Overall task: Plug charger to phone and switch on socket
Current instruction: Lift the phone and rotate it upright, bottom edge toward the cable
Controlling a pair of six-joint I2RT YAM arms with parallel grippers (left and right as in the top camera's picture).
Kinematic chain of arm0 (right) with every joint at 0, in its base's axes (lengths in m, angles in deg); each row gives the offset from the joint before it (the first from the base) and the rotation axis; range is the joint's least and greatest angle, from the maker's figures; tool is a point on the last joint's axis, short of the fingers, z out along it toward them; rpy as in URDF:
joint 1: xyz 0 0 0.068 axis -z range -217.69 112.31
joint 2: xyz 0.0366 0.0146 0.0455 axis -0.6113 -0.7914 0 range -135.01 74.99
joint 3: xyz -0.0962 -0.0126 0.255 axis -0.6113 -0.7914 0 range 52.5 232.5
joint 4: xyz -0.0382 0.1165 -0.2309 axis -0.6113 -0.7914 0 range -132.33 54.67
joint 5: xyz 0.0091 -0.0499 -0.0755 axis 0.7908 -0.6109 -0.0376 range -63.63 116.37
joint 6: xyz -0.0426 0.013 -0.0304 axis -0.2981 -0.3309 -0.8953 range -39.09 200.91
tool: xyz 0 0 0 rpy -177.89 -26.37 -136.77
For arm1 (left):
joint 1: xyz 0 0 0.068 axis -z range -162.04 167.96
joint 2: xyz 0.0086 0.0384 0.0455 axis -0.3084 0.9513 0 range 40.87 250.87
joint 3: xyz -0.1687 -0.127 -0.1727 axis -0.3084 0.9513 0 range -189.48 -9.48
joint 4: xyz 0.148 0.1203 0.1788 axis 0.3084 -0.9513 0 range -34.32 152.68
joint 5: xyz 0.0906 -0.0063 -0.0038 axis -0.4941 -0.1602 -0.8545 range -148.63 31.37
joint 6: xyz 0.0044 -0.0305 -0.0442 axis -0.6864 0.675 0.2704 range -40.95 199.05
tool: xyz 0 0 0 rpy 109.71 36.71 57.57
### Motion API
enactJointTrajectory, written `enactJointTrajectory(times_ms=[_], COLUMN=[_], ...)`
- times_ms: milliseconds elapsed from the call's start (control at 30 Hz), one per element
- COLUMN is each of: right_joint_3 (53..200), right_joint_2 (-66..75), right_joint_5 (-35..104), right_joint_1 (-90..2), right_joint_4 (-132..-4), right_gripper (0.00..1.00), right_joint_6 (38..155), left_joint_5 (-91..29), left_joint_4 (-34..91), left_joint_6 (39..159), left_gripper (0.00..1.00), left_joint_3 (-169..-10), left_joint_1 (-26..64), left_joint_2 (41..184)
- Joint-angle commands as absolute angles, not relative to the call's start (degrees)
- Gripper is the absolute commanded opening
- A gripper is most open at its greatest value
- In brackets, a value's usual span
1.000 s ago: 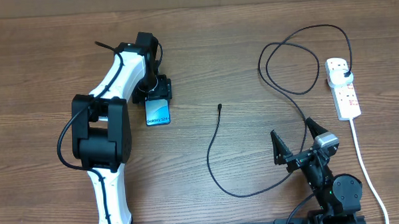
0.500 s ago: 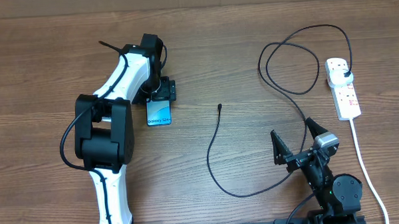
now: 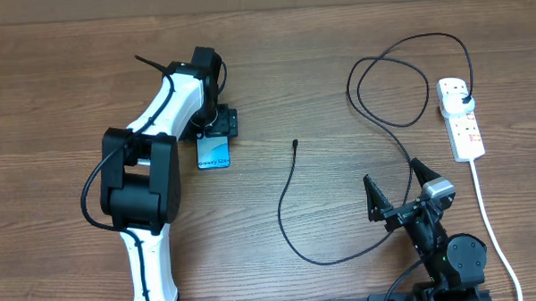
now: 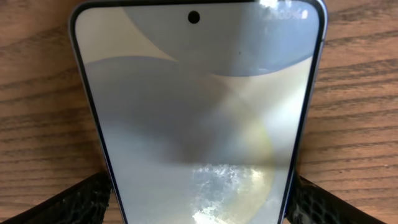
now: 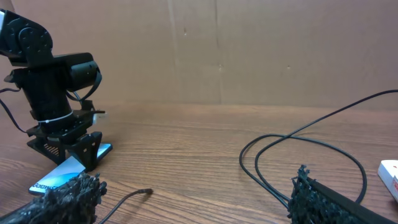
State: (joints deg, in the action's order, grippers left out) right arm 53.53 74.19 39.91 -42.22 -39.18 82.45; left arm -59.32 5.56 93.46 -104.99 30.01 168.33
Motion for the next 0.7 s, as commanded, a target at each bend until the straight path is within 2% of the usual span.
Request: enactJointTrajectory(times_ms=[0, 667], right_joint_3=[52.94, 52.94], right_joint_2=[74.71, 74.71], right_joint_5=[39.91, 39.91], right_joint_1=[-42.13, -42.11], right_joint_4=[-38.83, -38.83], right_gripper=[1.00, 1.00], right_joint_6=[82.82, 82.82], left_joint_5=[-57.57, -56.67], left_joint_4=[7.59, 8.75], left_joint_6=[91.97, 92.83], left_gripper=[0.91, 0.90], left_joint_3=[-99.50, -96.62], left_joint_1=[30.74, 30.76], left_joint_2=[171.00, 171.00])
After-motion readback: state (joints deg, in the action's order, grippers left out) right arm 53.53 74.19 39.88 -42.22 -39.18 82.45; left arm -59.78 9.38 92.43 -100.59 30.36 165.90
